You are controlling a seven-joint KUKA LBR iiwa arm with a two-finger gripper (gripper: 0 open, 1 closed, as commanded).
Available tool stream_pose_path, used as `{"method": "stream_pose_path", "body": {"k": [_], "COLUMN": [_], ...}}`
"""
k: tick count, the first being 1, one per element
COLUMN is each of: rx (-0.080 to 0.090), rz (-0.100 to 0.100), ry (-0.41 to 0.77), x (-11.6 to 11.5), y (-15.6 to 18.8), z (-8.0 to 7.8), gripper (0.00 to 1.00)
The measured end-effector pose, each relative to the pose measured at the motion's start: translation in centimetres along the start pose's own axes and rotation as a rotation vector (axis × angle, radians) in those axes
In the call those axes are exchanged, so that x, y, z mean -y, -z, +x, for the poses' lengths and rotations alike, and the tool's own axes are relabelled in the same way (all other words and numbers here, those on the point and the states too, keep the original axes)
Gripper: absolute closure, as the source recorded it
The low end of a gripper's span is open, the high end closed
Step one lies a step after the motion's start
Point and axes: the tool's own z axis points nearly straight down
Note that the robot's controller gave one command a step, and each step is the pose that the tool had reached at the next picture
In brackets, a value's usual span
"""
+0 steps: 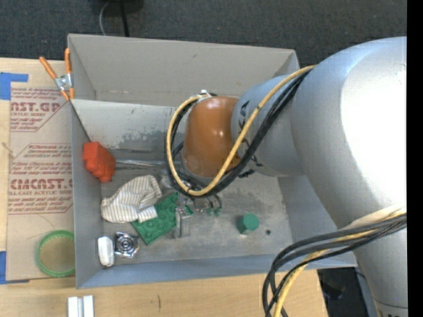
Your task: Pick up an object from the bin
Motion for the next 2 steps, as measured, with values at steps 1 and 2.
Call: {"method": "stream_pose_path", "body": {"k": [1, 2], "rx": [-0.003, -0.003], "rz": [0.004, 0.004], "ry": [-0.143, -0.143], "x": [-3.71, -3.72], "y": [0.26, 0.26], "z": [-2.85, -2.85], "gripper": [1.0, 1.0]}}
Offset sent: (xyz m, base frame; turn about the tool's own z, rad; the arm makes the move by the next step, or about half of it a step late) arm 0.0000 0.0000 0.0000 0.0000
